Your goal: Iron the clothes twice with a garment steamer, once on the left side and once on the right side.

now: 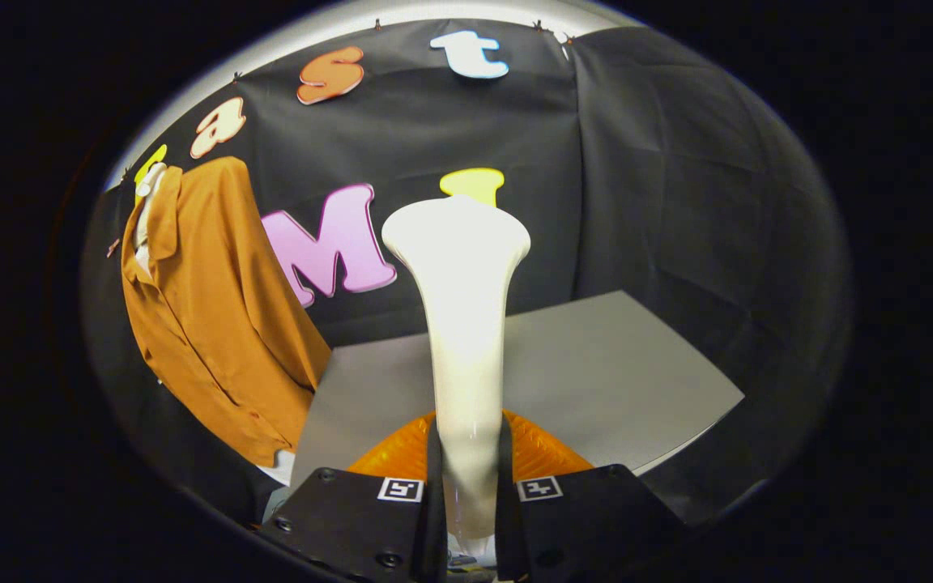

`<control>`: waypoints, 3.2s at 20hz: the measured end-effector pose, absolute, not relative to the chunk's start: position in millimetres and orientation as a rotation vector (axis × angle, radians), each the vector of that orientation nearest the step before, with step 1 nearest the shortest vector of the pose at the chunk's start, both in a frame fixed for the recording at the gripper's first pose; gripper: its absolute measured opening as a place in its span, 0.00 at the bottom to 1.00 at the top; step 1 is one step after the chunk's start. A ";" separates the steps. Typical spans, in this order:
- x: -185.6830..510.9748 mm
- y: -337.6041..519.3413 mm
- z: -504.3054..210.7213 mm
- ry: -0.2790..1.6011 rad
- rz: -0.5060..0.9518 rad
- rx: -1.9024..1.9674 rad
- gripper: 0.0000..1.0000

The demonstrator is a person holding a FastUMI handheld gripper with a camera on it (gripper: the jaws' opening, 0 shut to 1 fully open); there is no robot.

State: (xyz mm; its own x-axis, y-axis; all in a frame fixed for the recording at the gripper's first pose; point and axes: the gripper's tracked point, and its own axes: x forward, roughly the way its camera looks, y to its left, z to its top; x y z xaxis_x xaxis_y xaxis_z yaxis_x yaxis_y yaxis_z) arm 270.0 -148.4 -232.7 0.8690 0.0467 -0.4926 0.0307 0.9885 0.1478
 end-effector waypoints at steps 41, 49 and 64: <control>266.3 140.8 -280.4 0.326 0.026 0.017 0.27; 239.8 140.6 -358.6 0.488 0.005 0.010 0.27; 189.4 152.7 -480.1 0.770 -0.031 0.048 0.27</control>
State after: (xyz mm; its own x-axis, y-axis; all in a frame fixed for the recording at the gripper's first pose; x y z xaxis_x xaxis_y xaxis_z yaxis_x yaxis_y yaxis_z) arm 189.4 152.7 -480.1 0.7174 -0.0108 -0.6966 0.0460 0.9984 0.0319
